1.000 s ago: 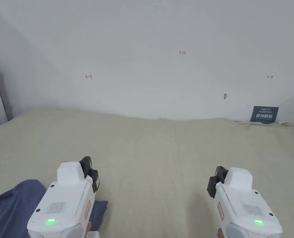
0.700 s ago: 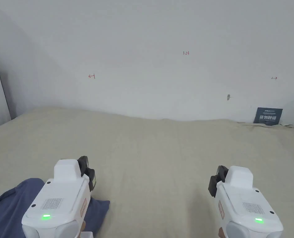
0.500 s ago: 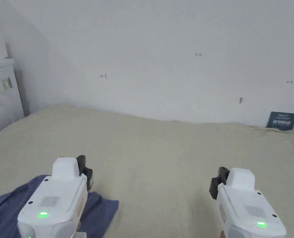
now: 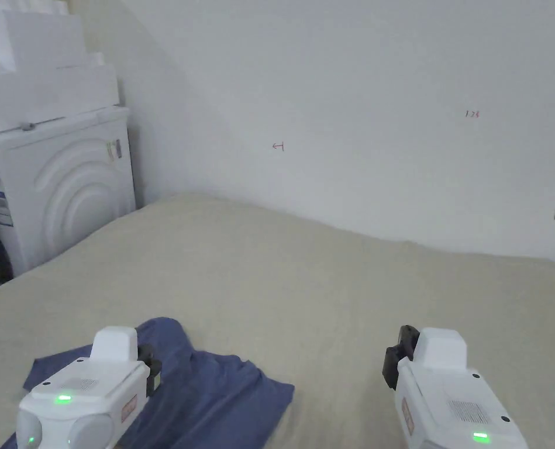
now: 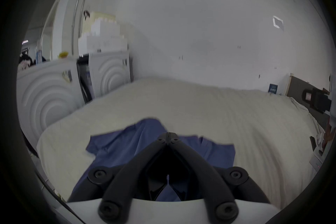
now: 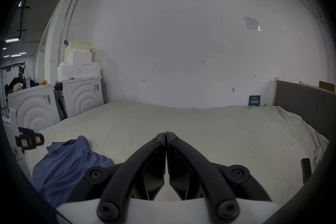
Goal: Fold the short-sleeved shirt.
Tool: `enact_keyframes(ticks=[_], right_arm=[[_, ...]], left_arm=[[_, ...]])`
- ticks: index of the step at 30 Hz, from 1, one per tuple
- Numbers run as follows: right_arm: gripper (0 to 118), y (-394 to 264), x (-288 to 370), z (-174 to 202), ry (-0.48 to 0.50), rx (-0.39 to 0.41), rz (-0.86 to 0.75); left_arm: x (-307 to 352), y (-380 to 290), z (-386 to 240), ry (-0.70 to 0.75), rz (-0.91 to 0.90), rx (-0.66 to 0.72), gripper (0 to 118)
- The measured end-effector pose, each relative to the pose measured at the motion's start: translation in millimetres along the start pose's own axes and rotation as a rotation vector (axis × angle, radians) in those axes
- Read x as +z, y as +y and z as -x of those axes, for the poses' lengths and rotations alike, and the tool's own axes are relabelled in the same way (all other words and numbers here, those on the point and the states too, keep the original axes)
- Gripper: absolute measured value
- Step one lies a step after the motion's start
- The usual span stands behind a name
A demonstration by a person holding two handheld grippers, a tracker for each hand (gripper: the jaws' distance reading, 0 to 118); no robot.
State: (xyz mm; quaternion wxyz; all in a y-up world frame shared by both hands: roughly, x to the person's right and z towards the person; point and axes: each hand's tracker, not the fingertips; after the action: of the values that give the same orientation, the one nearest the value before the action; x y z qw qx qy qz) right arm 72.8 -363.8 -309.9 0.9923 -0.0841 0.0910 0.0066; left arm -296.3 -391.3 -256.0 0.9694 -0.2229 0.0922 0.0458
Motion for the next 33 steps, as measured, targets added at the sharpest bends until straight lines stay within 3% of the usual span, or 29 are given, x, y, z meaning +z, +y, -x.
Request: enact_keyframes(ticks=[3,6,7,8,9,10,11,14,17,19,21,22,24,26,28,33], right_arm=[[0,-2,-10,16,0.034,0.007,0.020],[0,-6,-19,30,0.061,0.017,0.036],[0,-7,-20,34,0.067,0.020,0.043],[0,-9,-23,37,0.077,0.021,0.048],[0,-11,-25,40,0.084,0.025,0.055],[0,-13,-26,42,0.090,0.032,0.063],[0,-14,-28,44,0.095,0.036,0.067],[1,-19,-32,47,0.100,0.048,0.082],[0,-23,-35,45,0.098,0.056,0.097],[0,-25,-35,42,0.093,0.061,0.102],[0,-25,-35,40,0.088,0.063,0.108],[0,-26,-35,39,0.085,0.064,0.109],[0,-26,-34,36,0.079,0.066,0.109],[0,-27,-35,33,0.075,0.066,0.113],[0,-27,-33,30,0.071,0.060,0.114],[0,-27,-30,23,0.059,0.049,0.114]], left_arm=[[-14,-15,20,0.001,0.151,-0.001,0],[-32,-28,35,-0.022,0.266,-0.001,20],[-40,-32,39,-0.019,0.298,0.016,34],[-48,-37,43,-0.023,0.335,0.036,62],[-57,-43,49,-0.031,0.373,0.058,80],[-64,-48,51,-0.020,0.410,0.072,93],[-70,-52,53,-0.026,0.428,0.092,96],[-87,-68,55,0.000,0.480,0.086,95],[-98,-83,47,0.014,0.539,0.028,76],[-97,-92,37,0.053,0.488,-0.052,76],[-90,-91,28,0.055,0.483,-0.065,68],[-88,-91,26,0.052,0.482,-0.065,59],[-86,-89,19,0.022,0.472,-0.085,25],[-85,-90,8,0.014,0.464,-0.153,0],[-86,-94,1,0.059,0.462,-0.215,0],[-84,-87,20,0.024,0.464,-0.026,0]])
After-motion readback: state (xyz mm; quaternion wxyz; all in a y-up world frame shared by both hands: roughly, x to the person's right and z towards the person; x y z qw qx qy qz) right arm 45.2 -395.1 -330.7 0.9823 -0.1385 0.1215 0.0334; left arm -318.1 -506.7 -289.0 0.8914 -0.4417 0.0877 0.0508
